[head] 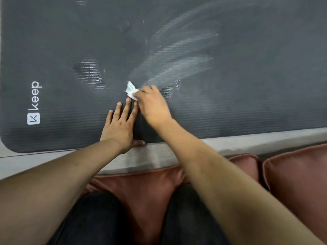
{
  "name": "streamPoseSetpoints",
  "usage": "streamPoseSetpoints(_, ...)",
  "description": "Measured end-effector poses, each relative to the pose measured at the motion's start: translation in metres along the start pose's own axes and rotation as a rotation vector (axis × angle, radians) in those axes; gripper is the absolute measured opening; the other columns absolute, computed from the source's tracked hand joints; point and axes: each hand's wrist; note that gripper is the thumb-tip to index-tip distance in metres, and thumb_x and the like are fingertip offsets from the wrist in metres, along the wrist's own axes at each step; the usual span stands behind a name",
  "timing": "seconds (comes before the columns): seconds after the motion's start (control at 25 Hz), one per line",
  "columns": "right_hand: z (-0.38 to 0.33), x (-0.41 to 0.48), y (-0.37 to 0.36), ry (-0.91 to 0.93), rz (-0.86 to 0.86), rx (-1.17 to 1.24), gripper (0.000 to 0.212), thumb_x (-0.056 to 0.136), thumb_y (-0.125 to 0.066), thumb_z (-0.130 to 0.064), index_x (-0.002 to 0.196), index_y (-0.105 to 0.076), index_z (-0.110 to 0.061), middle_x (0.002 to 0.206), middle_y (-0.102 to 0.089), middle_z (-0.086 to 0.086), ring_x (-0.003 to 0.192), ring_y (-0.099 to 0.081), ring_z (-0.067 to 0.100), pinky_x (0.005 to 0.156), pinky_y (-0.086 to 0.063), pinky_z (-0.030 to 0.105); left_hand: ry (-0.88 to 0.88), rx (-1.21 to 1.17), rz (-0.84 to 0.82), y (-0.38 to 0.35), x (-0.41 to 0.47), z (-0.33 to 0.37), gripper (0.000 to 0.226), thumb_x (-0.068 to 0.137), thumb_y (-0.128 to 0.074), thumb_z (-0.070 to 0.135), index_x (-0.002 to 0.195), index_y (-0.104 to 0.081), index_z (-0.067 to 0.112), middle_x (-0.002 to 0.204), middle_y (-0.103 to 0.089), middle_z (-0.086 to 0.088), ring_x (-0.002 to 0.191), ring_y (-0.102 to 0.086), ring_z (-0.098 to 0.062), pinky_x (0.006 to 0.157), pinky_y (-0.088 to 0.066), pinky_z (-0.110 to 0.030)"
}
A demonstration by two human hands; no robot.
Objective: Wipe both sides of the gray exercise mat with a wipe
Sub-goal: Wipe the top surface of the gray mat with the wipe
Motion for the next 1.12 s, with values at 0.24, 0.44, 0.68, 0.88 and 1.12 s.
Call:
streamPoseSetpoints(0.24, 0.157, -0.027, 0.068, -0.745, 0.270, -0.155, 0.036, 0.088, -0.044, -0.005, 0.109, -0.071, -0.014, 0.106, -0.063, 0.014, 0.101, -0.050, 0.035, 0.083, -0.036, 0.035, 0.008, 0.016, 0.025, -0.006, 0.003, -0.002, 0.134, 0.075, -0.064, 0.080, 0.155, 0.031, 0.027, 0.163, 0.036, 0.001, 0.154, 0.022, -0.029, 0.127, 0.003, -0.049)
streamPoseSetpoints(0.44, 0.021, -0.028, 0.007, -0.357, 0.113, -0.052, 0.025, 0.082, -0.053, -0.005, 0.096, -0.071, -0.015, 0.092, -0.064, 0.011, 0.093, -0.053, 0.032, 0.077, -0.038, 0.035, 0.006, -0.007, 0.021, -0.003, 0.002, -0.002, 0.137, 0.072, -0.068, 0.078, 0.157, 0.026, 0.026, 0.165, 0.032, 0.001, 0.155, 0.019, -0.028, 0.127, 0.001, -0.049)
streamPoseSetpoints(0.68, 0.113, -0.074, 0.051, -0.461, 0.156, -0.160, 0.029, 0.084, -0.051, -0.004, 0.100, -0.073, -0.013, 0.096, -0.064, 0.015, 0.092, -0.054, 0.039, 0.081, -0.039, 0.041, 0.004, 0.003, 0.029, -0.004, 0.001, -0.001, 0.137, 0.072, -0.069, 0.078, 0.158, 0.024, 0.027, 0.166, 0.030, 0.002, 0.156, 0.017, -0.029, 0.127, -0.001, -0.049)
streamPoseSetpoints(0.88, 0.109, -0.072, 0.053, -0.755, 0.271, -0.064, 0.033, 0.077, -0.046, -0.003, 0.096, -0.072, -0.014, 0.097, -0.068, 0.014, 0.095, -0.058, 0.037, 0.081, -0.045, 0.039, 0.017, 0.004, 0.006, -0.002, 0.004, -0.001, 0.138, 0.071, -0.070, 0.078, 0.157, 0.025, 0.028, 0.165, 0.031, 0.001, 0.155, 0.017, -0.030, 0.127, -0.001, -0.049)
streamPoseSetpoints(1.12, 0.012, -0.076, 0.017, -0.063, -0.109, 0.043, 0.020, 0.083, -0.055, -0.005, 0.095, -0.069, -0.012, 0.097, -0.060, 0.013, 0.093, -0.051, 0.034, 0.080, -0.043, 0.041, 0.025, -0.038, 0.012, 0.000, 0.001, 0.002, 0.140, 0.068, -0.075, 0.076, 0.160, 0.019, 0.027, 0.167, 0.026, 0.002, 0.156, 0.014, -0.030, 0.127, -0.002, -0.049)
Point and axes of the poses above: each hand's wrist, its own x-axis towards the middle knuckle, its own y-axis out of the back of the hand, z = x × y
